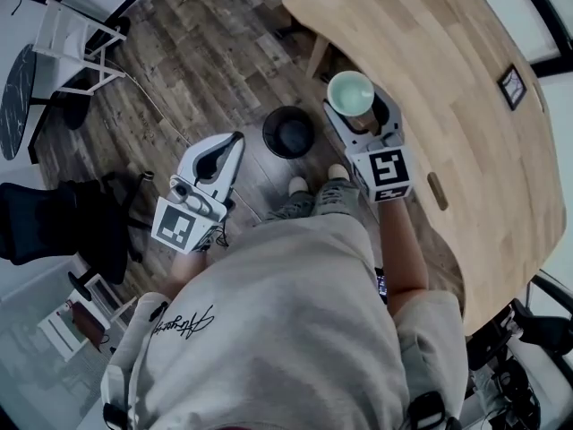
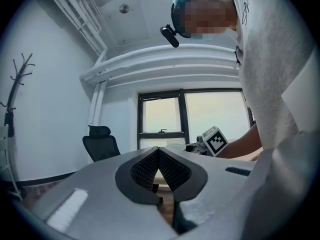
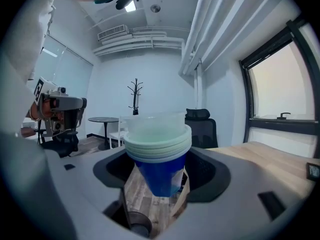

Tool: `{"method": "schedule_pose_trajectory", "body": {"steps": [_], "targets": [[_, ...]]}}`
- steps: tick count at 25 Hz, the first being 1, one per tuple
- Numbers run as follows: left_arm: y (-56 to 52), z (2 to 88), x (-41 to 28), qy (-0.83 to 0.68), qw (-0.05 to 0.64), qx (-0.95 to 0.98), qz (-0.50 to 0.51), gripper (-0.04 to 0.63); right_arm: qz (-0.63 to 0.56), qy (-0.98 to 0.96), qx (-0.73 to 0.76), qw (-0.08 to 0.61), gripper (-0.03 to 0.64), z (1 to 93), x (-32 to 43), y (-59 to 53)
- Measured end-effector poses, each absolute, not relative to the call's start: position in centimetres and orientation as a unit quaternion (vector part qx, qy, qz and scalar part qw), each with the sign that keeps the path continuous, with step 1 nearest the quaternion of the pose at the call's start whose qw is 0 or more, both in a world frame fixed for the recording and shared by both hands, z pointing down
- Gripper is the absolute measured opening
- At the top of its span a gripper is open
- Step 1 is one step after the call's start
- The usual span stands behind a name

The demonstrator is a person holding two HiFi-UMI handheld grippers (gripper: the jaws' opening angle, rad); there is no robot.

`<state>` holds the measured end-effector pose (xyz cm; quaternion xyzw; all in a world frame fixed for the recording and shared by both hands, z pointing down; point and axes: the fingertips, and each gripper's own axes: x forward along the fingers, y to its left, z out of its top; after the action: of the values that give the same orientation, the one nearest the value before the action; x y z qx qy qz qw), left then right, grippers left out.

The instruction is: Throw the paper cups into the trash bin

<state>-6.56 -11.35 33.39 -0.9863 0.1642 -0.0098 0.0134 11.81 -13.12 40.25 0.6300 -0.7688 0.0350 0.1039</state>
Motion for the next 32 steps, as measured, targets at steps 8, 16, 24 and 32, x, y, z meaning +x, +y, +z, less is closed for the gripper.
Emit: {"method": "schedule_pose_trajectory", "body": {"steps": [8, 16, 24, 32], "targets": [[-12.2, 33.9, -9.0, 0.226, 0.009, -0.974, -0.015, 0.003, 0.037, -0.816, 0.568, 0.096, 0.318, 40.7, 7.9, -15.5], [-13.1, 34.1, -10.4, 0.287, 0.01, -0.958, -0.014, 0.003, 0.036, -0.857, 0.503, 0.102, 0.318, 41.4, 4.9, -17.2], [-13.5, 35.1, -11.2, 0.332, -0.004, -0.943, -0.02, 0.003, 0.044, -0.884, 0.454, 0.1, 0.318, 42.7, 2.6, -18.5], [-13.8, 37.7, -11.5, 0.365, -0.022, -0.931, -0.022, 0.003, 0.067, -0.903, 0.406, 0.121, 0.318, 45.6, 0.4, -18.6]]}}
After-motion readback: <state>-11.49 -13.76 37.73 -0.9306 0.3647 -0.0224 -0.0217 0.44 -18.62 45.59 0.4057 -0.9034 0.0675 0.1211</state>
